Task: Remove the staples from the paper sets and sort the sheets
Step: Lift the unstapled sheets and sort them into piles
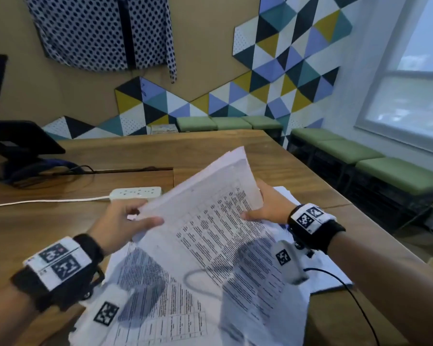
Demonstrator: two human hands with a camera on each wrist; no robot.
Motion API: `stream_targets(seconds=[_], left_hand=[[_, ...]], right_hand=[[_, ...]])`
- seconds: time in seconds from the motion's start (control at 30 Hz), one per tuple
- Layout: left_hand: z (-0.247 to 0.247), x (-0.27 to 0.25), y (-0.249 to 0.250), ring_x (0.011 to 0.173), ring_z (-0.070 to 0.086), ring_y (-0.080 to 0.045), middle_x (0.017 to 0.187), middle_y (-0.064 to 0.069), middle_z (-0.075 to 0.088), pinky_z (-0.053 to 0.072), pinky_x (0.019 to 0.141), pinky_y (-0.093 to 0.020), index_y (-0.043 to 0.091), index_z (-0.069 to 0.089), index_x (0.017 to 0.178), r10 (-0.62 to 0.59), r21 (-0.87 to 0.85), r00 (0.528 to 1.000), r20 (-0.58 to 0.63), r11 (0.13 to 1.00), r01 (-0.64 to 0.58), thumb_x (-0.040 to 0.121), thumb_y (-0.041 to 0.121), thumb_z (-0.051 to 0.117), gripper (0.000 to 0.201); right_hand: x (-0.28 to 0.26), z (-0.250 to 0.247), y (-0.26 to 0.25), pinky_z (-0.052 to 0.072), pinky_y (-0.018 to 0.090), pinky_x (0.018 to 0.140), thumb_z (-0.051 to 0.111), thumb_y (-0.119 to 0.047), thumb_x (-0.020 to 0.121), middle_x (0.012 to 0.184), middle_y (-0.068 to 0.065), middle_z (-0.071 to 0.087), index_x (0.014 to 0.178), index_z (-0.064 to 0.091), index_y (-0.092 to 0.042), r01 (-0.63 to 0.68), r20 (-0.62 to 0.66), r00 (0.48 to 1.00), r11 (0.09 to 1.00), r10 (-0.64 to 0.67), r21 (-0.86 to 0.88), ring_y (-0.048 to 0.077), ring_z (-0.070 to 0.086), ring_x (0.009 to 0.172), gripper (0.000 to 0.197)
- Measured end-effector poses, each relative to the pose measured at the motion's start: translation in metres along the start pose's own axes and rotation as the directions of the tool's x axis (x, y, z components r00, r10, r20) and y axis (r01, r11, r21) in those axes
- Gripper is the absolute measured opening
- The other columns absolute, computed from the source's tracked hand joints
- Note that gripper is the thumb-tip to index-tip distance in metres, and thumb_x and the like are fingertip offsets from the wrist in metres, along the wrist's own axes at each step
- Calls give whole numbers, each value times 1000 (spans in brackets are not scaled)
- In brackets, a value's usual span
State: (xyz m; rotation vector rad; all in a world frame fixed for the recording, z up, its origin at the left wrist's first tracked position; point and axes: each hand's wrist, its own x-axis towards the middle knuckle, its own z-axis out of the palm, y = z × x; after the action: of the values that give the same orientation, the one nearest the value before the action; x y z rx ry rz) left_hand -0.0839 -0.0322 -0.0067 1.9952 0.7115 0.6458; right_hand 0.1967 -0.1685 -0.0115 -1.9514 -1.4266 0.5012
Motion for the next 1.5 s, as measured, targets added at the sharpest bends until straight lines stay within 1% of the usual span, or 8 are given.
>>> stream_targets(seconds=[0.13, 0.27, 0.4, 0.6, 0.97, 1.17, 1.37, 1.5], left_hand=[[-32, 19, 55, 47, 52, 10, 54, 15, 61, 41, 48, -5, 19, 62, 81, 250, 14, 926, -284, 966, -257, 82, 13, 67, 8], [-47, 29, 86, 69, 58, 0, 75, 6, 58, 53, 66, -37, 28, 48, 100, 325, -131, 869, -374, 909, -397, 85, 35, 63, 22], [-33, 30, 96, 91, 53, 19, 113, 5, 56, 44, 81, -8, 15, 35, 130, 407, -134, 871, -275, 881, -454, 91, 31, 54, 46], [-23, 30, 66, 124, 44, -6, 132, 8, 45, 34, 109, -38, 23, 23, 133, 312, -118, 917, -248, 930, -349, 86, 25, 60, 60], [-38, 38, 78, 111, 49, -13, 116, 2, 51, 39, 97, -28, 5, 31, 131, 229, -106, 880, -416, 949, -297, 93, 2, 47, 41], [-30, 28, 65, 109, 51, -14, 116, -1, 53, 42, 95, -31, 8, 37, 128, 147, -154, 905, -399, 962, -224, 91, -3, 48, 40], [-42, 29, 83, 91, 51, -2, 101, 9, 53, 40, 70, -7, 12, 39, 117, 223, -70, 857, -464, 955, -287, 93, 2, 47, 27], [-30, 20, 64, 106, 50, -11, 115, 3, 52, 40, 88, -25, 12, 37, 126, 103, -196, 894, -436, 959, -206, 93, 1, 46, 36]], right_hand=[[-3, -27, -21, 56, 40, 85, 77, -12, 69, 94, 1, 73, 107, 63, 0, 98, -199, 979, 944, -36, 314, 17, 69, 87, 42], [-2, -49, -58, 55, 26, 74, 87, -48, 44, 85, -1, 73, 93, 70, -9, 298, -401, 911, 824, -94, 482, 16, 68, 83, 65], [-2, -48, -91, 51, 17, 62, 84, -32, 50, 65, -12, 70, 78, 61, -15, 375, -411, 898, 764, -158, 525, -1, 66, 67, 41], [1, -9, -87, 55, 38, 81, 72, 2, 68, 101, 0, 71, 117, 54, -6, 319, -362, 926, 743, -111, 589, 12, 67, 95, 53], [17, -7, -113, 50, 48, 90, 75, -9, 73, 110, 11, 67, 98, 60, -24, 377, -521, 846, 820, -115, 430, 26, 63, 102, 32], [18, 6, -105, 50, 52, 90, 74, -4, 73, 115, 14, 63, 115, 53, -5, 260, -467, 884, 840, -8, 477, 30, 61, 105, 47], [12, -6, -127, 52, 42, 88, 72, -8, 76, 107, 10, 65, 107, 57, -5, 343, -567, 819, 864, -83, 369, 25, 63, 100, 34], [8, 11, -109, 49, 49, 92, 71, -4, 76, 114, 12, 64, 109, 54, -10, 288, -505, 861, 874, -57, 391, 27, 60, 105, 38]])
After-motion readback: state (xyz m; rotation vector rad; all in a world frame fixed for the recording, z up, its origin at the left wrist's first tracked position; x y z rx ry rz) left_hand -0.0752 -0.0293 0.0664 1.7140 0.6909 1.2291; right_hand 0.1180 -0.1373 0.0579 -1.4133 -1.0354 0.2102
